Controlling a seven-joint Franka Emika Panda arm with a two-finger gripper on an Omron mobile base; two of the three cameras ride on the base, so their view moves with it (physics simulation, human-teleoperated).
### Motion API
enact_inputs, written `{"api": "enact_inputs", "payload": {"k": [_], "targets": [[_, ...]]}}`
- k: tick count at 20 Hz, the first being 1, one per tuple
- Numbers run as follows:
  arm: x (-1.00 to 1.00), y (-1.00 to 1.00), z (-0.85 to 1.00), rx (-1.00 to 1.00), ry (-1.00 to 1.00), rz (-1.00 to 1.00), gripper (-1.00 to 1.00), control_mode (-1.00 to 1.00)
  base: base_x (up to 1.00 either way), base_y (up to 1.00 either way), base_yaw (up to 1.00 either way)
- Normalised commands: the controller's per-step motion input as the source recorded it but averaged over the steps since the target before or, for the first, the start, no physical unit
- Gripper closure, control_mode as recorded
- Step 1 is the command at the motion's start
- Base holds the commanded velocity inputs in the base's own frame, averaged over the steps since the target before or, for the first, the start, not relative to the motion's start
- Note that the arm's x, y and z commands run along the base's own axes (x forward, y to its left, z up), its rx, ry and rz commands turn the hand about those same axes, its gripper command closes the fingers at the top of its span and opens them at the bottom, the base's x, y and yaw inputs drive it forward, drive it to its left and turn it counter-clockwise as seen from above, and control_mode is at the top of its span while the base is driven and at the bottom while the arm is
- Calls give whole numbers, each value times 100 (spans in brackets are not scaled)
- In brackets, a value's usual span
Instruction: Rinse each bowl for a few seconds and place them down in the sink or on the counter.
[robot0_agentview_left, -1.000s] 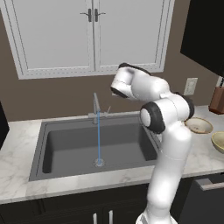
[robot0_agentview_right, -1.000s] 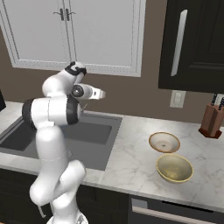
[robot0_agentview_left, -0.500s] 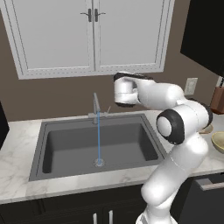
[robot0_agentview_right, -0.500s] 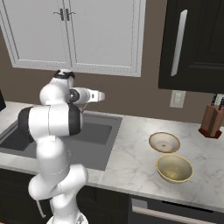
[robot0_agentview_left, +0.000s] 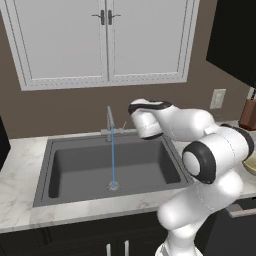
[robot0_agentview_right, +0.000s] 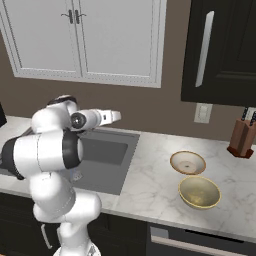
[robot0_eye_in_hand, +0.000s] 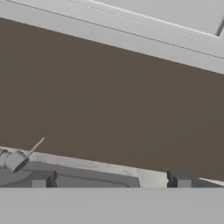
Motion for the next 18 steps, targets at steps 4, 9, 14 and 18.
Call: {"api": "enact_inputs", "payload": {"k": [4,9,14,18], "targets": [[-28,-20,19,-12,4,-1,-100,-100,0,0,0],[-20,-22,21,-10,6,-3,-100,-100,0,0,0],[-11,-17,23,-5,8,-7,-100,-100,0,0,0],[-8,-18,25,-5,9,-6,-100,-100,0,0,0]]}}
